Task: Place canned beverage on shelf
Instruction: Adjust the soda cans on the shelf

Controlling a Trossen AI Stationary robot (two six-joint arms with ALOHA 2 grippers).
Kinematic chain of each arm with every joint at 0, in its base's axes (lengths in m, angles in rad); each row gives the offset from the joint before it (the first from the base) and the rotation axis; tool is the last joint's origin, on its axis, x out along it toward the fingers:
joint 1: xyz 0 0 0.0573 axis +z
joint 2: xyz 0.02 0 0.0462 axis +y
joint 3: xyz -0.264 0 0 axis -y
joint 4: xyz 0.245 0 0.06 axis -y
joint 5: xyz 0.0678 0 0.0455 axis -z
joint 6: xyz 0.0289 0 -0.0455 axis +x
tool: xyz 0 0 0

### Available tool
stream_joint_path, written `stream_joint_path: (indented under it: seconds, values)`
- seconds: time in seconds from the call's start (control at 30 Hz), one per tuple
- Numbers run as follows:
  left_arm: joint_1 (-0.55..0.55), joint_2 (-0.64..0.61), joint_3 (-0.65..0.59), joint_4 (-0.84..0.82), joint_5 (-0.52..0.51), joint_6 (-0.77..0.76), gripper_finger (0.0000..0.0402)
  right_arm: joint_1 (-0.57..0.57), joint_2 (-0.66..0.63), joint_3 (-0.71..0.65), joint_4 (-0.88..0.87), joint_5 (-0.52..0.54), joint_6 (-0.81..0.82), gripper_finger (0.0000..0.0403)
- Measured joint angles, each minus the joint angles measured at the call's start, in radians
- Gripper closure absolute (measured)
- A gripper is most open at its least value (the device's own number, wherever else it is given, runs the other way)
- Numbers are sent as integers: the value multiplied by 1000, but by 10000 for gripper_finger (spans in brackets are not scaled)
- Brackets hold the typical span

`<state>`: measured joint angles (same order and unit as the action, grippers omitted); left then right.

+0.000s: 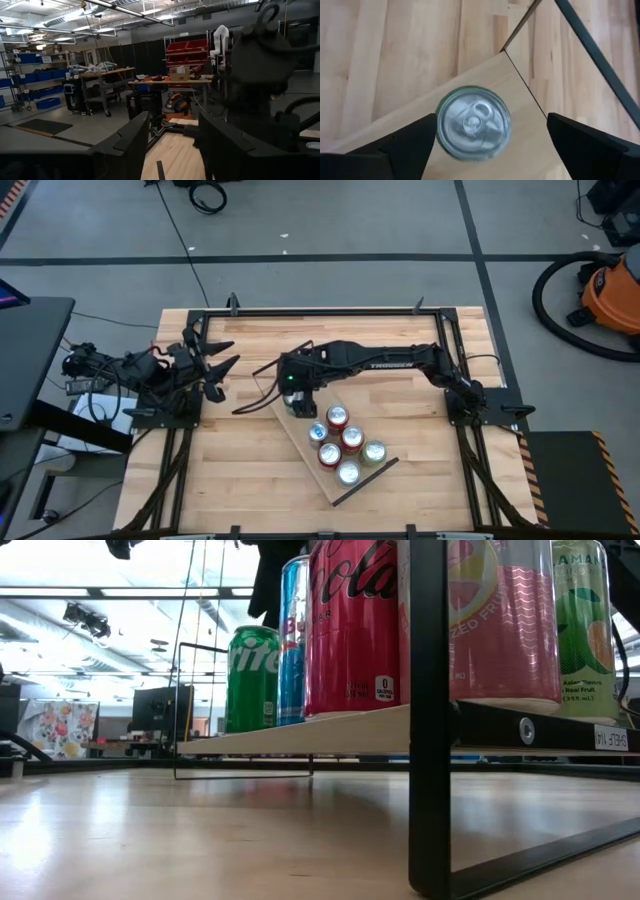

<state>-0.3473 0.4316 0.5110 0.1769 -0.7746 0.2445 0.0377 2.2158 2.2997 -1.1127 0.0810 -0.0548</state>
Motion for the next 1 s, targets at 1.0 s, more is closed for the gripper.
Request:
stream_joint_path:
  seconds: [1.0]
  values:
    - [0, 0, 0, -15, 0, -35, 219, 249, -48, -75, -143, 24, 39, 58]
